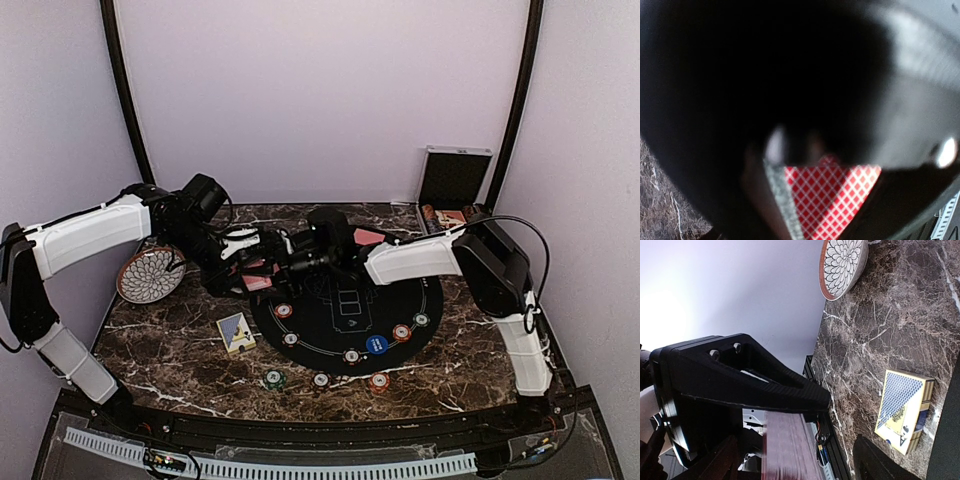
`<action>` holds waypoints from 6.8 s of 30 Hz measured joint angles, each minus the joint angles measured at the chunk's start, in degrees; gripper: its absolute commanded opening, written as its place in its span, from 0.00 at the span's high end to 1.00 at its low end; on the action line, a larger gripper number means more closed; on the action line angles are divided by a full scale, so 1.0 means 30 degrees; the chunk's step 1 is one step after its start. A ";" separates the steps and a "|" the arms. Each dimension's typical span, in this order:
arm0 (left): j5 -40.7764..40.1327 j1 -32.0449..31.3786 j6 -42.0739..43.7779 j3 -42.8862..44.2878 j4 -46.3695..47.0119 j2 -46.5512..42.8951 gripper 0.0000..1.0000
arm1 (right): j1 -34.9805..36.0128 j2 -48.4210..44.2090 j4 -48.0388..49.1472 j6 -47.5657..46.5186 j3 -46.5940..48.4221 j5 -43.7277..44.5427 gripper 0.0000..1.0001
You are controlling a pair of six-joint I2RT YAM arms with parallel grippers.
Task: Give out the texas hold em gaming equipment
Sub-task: Pick up the poker card from the face-down deck piles, then distribute the poker card in the small blind area, then pick up the poker card from the face-down deck piles.
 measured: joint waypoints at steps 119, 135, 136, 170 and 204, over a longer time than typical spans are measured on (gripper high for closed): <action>-0.0291 0.0007 0.0503 -0.0634 0.0350 0.0102 1.00 | -0.1814 -0.4415 -0.3432 -0.2251 -0.3752 -0.0663 0.99; -0.0670 0.0007 0.0648 -0.0634 0.0321 0.0102 1.00 | -0.4721 -0.8874 -0.4554 -0.3628 -0.9551 -0.0641 1.00; -0.0678 0.0007 0.0656 -0.0634 0.0299 0.0102 1.00 | -0.4991 -0.9092 -0.4838 -0.3956 -1.0003 -0.0597 1.00; -0.0714 0.0007 0.0758 -0.0619 -0.0153 0.0131 1.00 | -0.6586 -0.8786 -1.8476 -1.4273 -0.9573 0.7956 0.57; -0.0736 0.0007 0.0561 -0.0619 0.0168 0.0117 1.00 | -0.6251 -1.1511 -1.2786 -0.9056 -0.7526 0.5727 0.01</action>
